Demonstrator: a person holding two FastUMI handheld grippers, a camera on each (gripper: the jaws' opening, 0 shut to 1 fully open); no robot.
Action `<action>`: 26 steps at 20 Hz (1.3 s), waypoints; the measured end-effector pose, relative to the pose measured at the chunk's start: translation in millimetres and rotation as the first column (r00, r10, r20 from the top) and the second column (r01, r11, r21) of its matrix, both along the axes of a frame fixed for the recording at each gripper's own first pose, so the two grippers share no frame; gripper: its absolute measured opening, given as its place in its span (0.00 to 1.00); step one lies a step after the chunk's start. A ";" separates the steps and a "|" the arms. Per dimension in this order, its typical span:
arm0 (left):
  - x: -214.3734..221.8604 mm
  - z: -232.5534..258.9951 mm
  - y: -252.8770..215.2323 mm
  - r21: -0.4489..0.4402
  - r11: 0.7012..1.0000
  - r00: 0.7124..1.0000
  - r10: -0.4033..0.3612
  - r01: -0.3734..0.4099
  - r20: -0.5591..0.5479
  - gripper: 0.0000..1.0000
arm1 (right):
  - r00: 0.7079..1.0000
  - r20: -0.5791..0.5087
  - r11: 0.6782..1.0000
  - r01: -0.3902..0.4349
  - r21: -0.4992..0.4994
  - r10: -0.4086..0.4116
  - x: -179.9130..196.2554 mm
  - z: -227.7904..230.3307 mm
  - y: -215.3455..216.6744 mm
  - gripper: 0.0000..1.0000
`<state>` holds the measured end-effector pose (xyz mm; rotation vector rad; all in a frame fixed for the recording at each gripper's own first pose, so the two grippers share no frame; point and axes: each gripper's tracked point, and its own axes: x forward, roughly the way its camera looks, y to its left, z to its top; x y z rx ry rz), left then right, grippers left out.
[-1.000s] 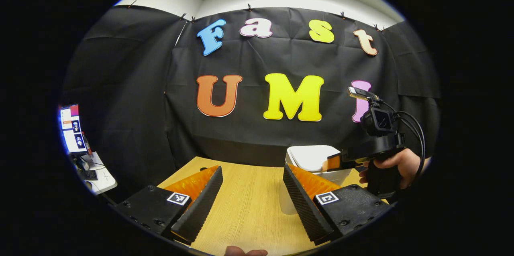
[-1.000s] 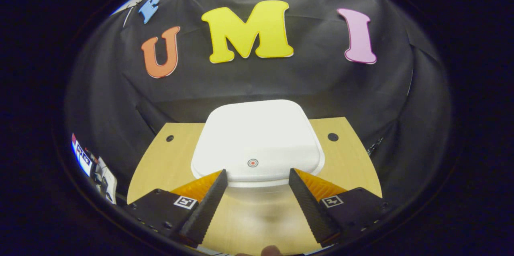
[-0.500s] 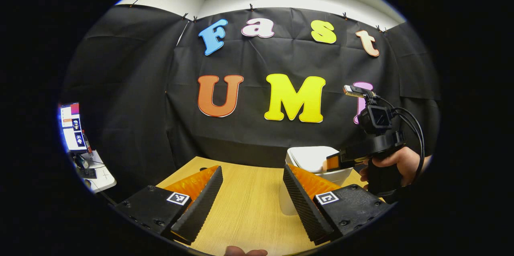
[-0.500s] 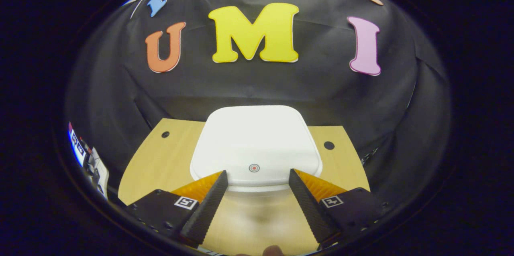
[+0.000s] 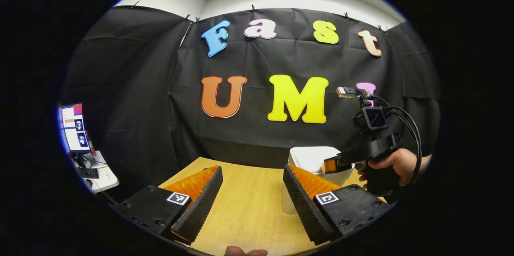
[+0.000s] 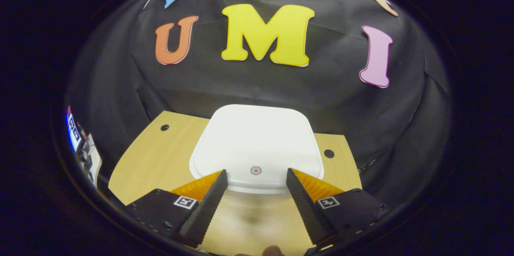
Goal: Press the lid of the desktop garbage bin to open it, pick up the crumpled paper on the desktop and throw it into the bin, then pick up the pop can on the desktop and drop it into the bin, and finally close the garbage bin lid.
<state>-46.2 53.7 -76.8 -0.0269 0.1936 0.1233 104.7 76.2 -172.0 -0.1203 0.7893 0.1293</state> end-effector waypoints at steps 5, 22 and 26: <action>4.0 -0.5 -5.1 0.003 1.000 1.000 -0.013 0.013 -0.001 0.98 | 1.000 -0.018 0.999 0.024 0.027 -0.024 -1.1 -8.3 -0.3 0.95; 23.5 19.8 -28.0 0.025 0.994 0.993 -0.108 0.107 0.046 0.98 | 0.940 0.342 0.999 -0.006 0.047 -0.010 4.2 59.7 -11.4 0.98; 39.7 51.5 -35.8 0.055 0.988 0.982 -0.150 0.144 0.115 0.97 | 0.886 0.457 0.996 0.045 0.081 -0.078 -10.0 106.9 -43.8 0.96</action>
